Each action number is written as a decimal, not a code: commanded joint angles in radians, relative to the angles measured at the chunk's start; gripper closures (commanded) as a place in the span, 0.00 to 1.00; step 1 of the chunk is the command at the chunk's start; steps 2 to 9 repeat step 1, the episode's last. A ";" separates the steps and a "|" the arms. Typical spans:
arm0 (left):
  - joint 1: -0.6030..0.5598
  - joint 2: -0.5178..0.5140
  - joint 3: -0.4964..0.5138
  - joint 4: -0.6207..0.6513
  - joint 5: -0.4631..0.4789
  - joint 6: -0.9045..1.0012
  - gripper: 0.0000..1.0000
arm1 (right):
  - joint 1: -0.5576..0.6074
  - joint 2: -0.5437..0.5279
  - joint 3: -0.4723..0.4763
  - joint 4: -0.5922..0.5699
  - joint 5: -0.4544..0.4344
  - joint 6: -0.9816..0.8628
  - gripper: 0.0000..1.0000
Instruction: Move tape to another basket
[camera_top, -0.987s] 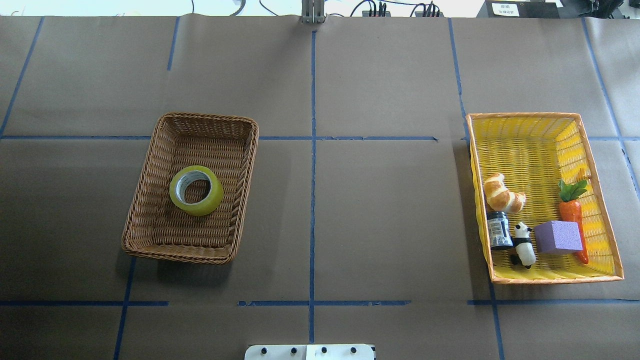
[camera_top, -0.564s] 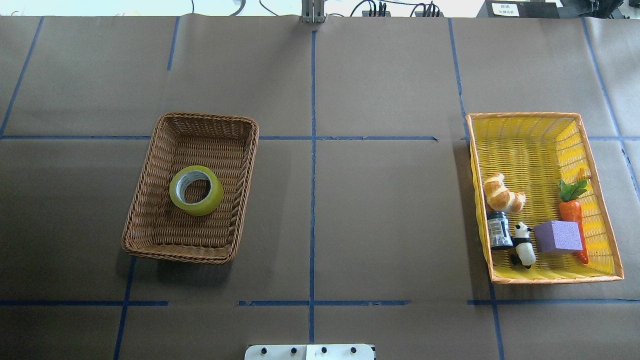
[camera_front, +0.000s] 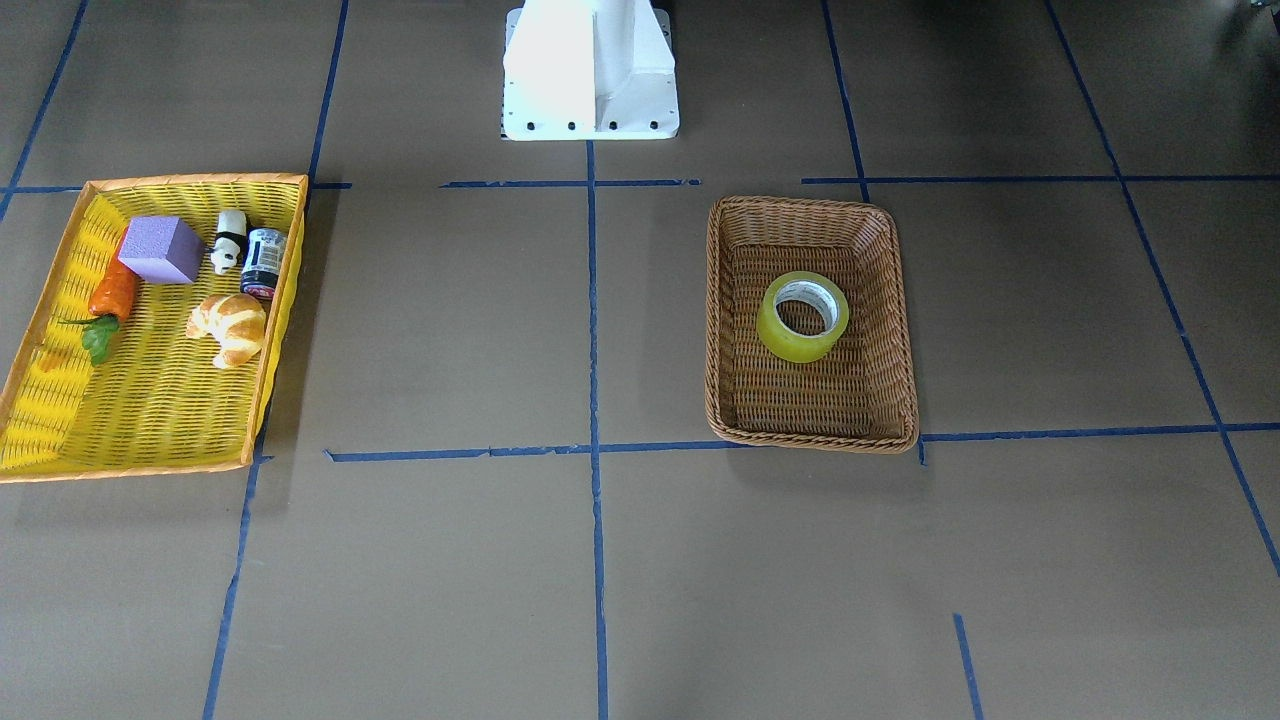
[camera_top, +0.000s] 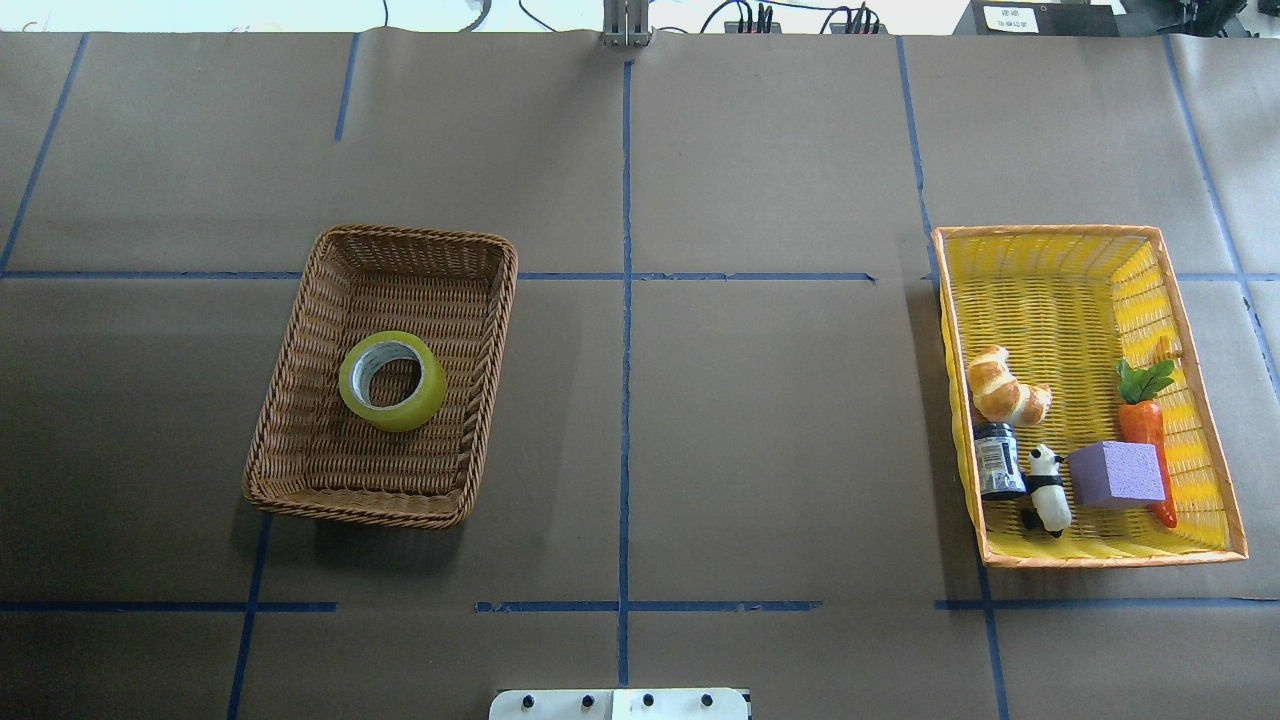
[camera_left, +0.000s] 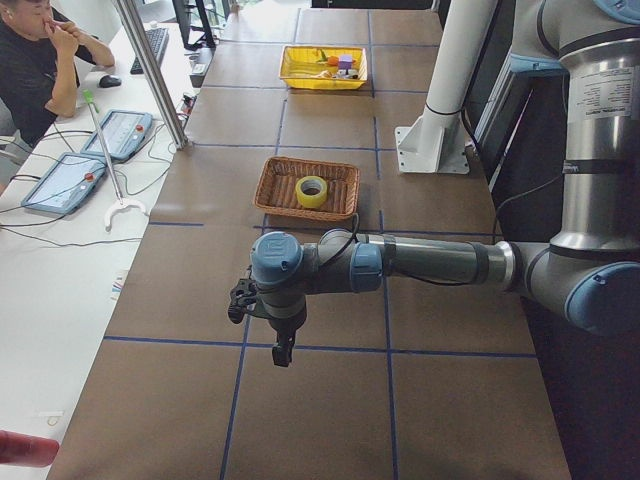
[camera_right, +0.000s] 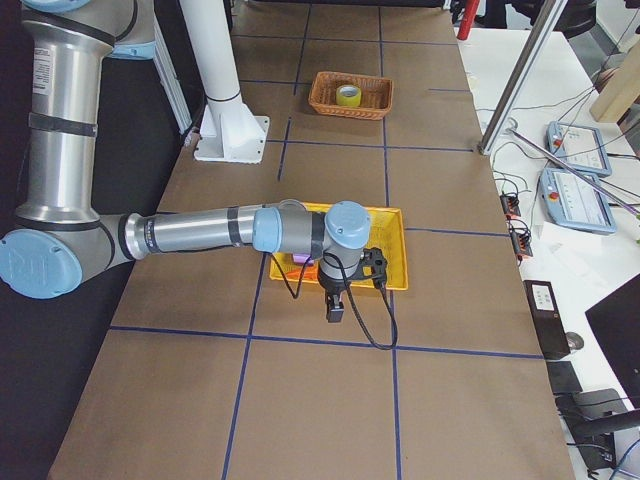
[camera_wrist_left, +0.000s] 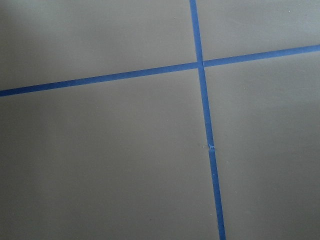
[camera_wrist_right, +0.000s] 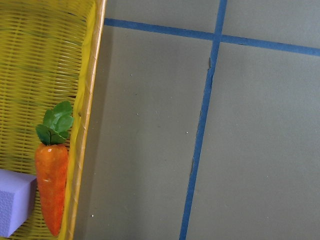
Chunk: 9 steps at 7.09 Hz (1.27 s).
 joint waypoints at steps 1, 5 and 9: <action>0.000 -0.001 0.000 -0.001 0.000 0.000 0.00 | 0.000 0.000 -0.001 0.000 0.000 0.000 0.00; 0.000 -0.001 0.000 -0.001 0.000 0.000 0.00 | 0.000 0.000 -0.001 0.000 0.000 0.000 0.00; 0.000 -0.001 0.000 -0.001 0.000 0.000 0.00 | 0.000 0.000 -0.001 0.000 0.000 0.000 0.00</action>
